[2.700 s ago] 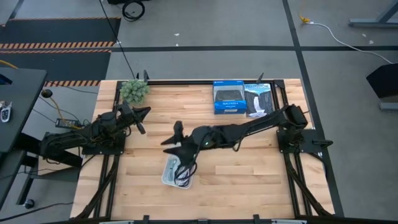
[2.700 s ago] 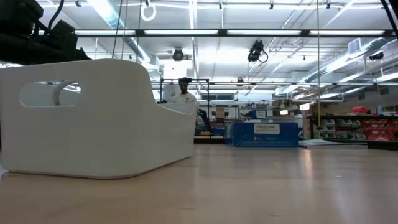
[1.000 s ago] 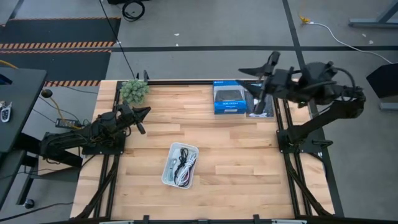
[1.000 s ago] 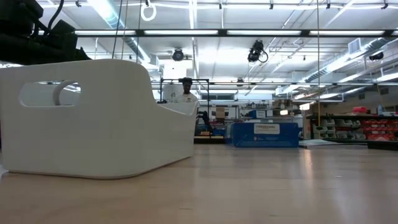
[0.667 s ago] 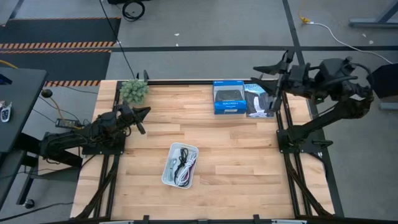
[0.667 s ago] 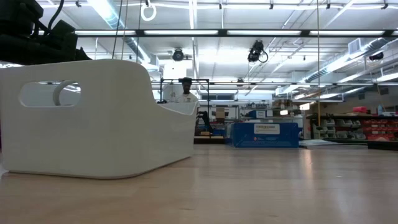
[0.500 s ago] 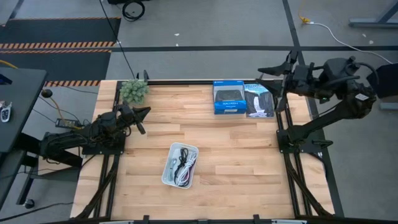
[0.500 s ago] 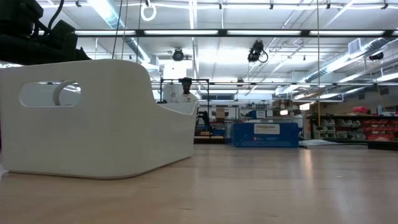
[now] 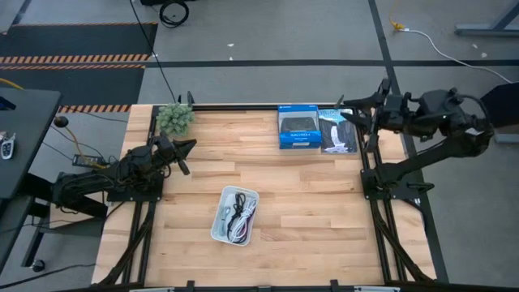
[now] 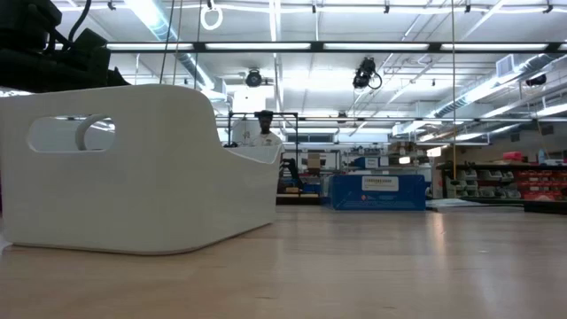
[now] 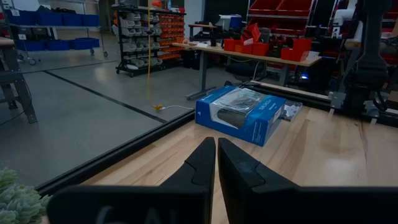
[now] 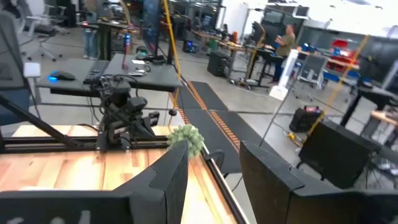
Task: Pick and place USB-C Cables
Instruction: Return to Home Position
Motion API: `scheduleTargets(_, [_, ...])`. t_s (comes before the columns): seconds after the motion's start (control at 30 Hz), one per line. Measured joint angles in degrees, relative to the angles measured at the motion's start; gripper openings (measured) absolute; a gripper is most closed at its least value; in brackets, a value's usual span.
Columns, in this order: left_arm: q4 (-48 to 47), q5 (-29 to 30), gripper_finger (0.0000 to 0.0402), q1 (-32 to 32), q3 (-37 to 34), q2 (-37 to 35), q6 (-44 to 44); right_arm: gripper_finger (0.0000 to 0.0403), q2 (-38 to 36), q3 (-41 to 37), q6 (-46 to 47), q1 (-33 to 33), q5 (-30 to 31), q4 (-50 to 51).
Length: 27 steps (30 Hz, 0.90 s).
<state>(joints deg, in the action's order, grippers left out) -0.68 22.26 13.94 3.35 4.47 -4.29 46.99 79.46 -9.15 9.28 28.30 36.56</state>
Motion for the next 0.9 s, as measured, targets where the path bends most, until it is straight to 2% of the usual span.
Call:
scheduleTargets(0.5, [0.00,0.00,0.0025,0.00,-0.01,0.00,0.00,0.0144,-15.73,-27.78,9.69,0.00,0.15,-12.47])
scheduleTargets(0.7, [-0.01,0.00,0.0025,0.00,-0.02,0.00,0.00,0.0115,-19.88,-36.98,13.30,0.00,-1.18,-16.97])
scheduleTargets(0.9, [0.01,0.00,0.0025,0.02,-0.01,0.00,0.00,0.0070,-23.74,-44.65,18.57,0.00,-1.74,-18.79])
